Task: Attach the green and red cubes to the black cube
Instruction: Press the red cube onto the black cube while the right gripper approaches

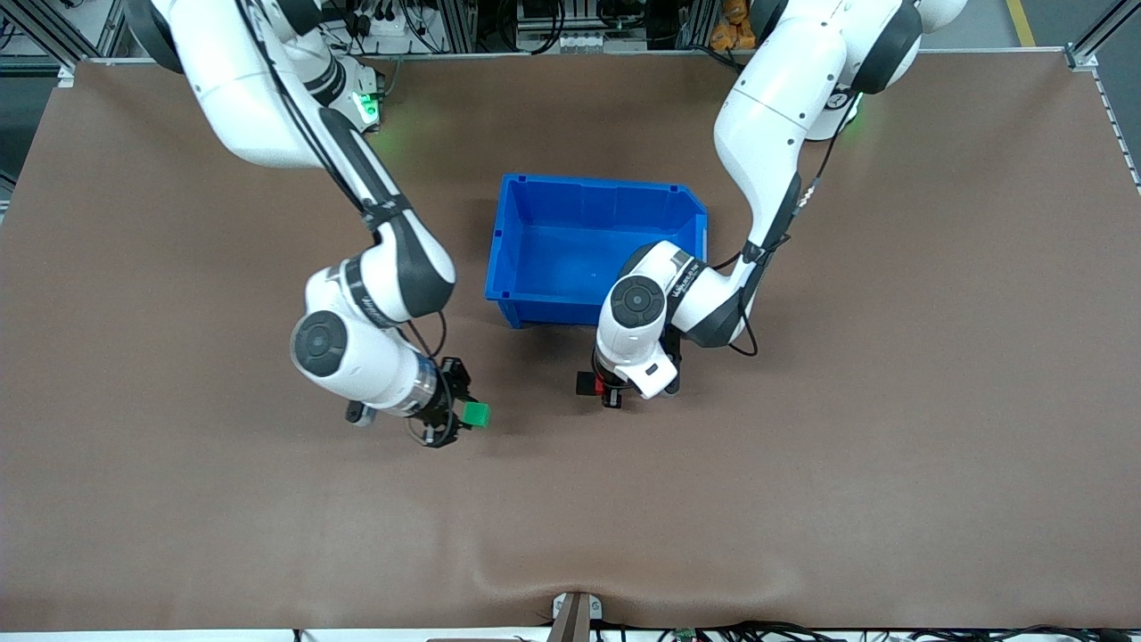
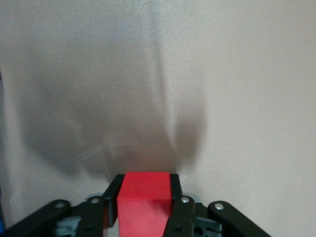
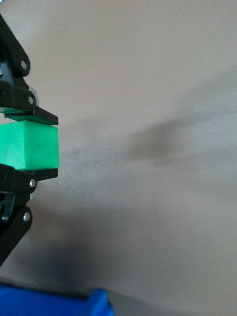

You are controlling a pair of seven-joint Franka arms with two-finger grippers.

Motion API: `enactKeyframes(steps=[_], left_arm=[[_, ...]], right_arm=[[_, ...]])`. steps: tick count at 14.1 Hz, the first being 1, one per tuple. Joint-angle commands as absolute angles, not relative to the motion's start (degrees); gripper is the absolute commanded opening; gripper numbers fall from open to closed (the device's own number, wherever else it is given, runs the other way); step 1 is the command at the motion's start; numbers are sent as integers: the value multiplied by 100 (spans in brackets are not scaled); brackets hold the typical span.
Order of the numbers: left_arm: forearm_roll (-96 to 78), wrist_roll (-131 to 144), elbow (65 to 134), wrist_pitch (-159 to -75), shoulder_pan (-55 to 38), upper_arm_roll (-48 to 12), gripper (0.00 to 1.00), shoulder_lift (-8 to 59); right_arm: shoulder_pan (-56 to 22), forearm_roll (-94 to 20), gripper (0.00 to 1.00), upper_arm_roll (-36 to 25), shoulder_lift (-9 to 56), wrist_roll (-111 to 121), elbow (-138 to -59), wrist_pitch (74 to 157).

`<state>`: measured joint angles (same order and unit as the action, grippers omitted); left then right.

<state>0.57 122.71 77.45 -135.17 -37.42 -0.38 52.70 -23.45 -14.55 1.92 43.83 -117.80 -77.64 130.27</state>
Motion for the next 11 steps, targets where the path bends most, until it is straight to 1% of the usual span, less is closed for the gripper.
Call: enactKeyframes(steps=[1,4,8,11], left_arm=[[246,12261,7655,-13588,-3841,105,100,5353],[281,12217,7664,-13474,-3779,123,100,5029],[281,11612,7681,-12816,-3595,114,100,4449],[272,10814,7708,-12324,-3394,114,100,4123]], right_arm=[[-2531,-1521,0,158,4754,-12093,-7410,13183],[-2663,-1521,0,158,4869,-12339,-7339,13184],[-2891,-1512,0,158,5053,-12568,-7339,13192],[-3058,-1520,0,158,5071,-12788,-7348,13192]])
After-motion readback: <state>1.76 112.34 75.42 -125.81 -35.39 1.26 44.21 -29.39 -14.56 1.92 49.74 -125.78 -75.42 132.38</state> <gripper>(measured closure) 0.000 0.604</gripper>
